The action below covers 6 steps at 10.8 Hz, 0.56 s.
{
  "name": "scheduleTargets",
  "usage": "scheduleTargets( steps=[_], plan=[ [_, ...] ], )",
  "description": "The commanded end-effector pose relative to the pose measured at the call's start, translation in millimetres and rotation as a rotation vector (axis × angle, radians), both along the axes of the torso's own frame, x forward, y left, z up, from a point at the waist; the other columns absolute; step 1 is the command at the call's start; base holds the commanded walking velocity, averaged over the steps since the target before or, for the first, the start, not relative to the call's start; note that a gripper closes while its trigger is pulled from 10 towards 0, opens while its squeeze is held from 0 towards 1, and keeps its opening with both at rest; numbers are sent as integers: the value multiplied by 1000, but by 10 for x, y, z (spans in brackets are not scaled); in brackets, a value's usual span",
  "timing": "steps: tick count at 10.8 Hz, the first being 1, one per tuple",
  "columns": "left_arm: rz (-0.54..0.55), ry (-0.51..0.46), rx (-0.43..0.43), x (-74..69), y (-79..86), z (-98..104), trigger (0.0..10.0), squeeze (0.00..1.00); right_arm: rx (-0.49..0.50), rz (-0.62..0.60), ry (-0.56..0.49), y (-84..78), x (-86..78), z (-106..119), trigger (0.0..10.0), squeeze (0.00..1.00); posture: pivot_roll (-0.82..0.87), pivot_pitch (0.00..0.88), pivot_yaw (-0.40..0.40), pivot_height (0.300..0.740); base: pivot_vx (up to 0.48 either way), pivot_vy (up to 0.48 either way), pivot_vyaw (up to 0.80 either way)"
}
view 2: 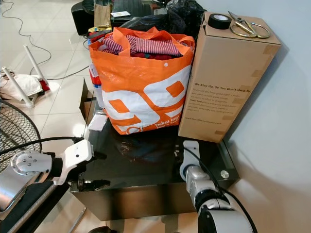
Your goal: Hang keys on a hook
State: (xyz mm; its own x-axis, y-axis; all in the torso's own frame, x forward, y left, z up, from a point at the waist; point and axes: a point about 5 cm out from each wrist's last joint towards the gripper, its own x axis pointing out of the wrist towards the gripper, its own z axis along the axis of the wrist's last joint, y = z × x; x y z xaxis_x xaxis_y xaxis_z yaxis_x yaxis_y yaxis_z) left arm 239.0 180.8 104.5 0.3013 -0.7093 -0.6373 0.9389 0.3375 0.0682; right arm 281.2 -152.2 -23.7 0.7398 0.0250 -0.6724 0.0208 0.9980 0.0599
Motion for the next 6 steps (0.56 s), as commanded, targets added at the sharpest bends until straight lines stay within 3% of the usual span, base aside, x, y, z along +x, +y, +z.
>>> scheduleTargets(
  steps=[1,2,3,4,5,6],
  plan=[
    [5,-5,2,-1,31,24,10000,86,4,-9,19,6,-25,-24,10000,0,79,0,-25,740,0,0,0],
    [5,-1,3,-7,35,15,10000,90,21,-41,31,7,-43,-41,10000,0,82,0,-24,740,0,0,0],
    [3,2,3,-13,40,16,10000,90,46,-53,26,24,-42,-41,7333,0,88,0,-24,740,0,0,0],
    [4,5,2,-17,47,16,10000,90,65,-54,15,47,-31,-31,7020,0,91,0,-22,740,0,0,0],
    [5,9,4,-26,61,9,10000,90,83,-55,-4,74,-9,-9,10000,0,92,1,-22,740,0,0,0],
    [7,13,8,-38,78,0,10000,86,103,-61,-30,106,24,23,10000,0,95,5,-22,740,0,0,0]
  ],
)
